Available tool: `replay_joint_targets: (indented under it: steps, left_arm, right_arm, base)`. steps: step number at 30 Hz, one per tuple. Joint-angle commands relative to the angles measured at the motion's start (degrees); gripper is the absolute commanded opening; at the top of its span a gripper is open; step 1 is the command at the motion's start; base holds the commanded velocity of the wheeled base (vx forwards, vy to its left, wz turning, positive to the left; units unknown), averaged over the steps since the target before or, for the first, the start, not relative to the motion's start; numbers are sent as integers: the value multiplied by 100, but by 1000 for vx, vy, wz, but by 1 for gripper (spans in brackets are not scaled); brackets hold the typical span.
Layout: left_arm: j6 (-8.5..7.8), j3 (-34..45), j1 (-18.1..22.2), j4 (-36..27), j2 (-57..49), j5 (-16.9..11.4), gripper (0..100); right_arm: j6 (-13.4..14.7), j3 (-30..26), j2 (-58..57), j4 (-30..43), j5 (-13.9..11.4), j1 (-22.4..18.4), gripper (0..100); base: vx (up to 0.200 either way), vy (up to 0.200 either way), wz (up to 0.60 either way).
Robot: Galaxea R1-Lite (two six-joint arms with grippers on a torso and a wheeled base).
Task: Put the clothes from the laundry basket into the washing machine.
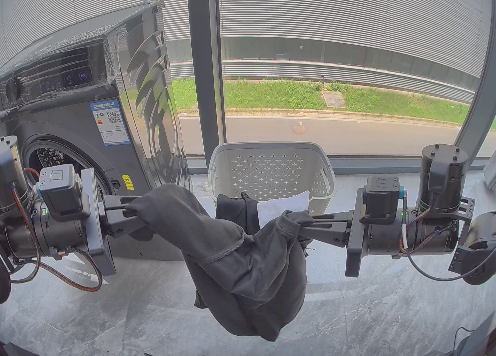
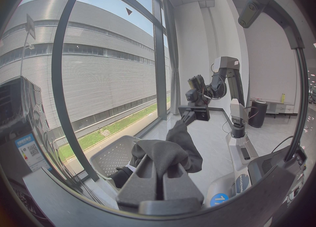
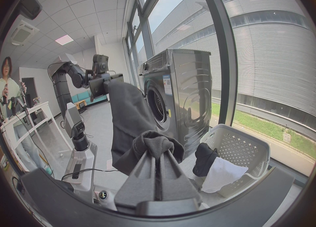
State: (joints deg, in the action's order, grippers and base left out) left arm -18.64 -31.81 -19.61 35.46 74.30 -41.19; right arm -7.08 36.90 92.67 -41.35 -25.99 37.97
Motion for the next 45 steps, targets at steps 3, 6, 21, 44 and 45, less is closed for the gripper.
replay_joint_targets:
  steps: [3, 6, 21, 44, 45]
  left_arm:
    - [-8, 324, 2, 31, -91, -3, 0]
    - [-8, 517, 10, 31, -118, 15, 0]
    - [-26, 1282, 2, 13, -232, 32, 0]
    - [-26, 2390, 89, -57, -197, 32, 100]
    - [-26, 2442, 89, -57, -206, 23, 100]
  right_arm:
    - [32, 19, -302, -84, -3, -132, 0]
    - [49, 28, -364, -216, -3, -150, 0]
    - [67, 195, -522, -593, -3, -229, 0]
    - [67, 555, -584, -699, -3, -194, 0]
    - [67, 573, -584, -717, -3, -185, 0]
  base:
    - [0, 0, 0]
    - [0, 0, 0]
    - [0, 0, 0]
    - [0, 0, 0]
    - [0, 0, 0]
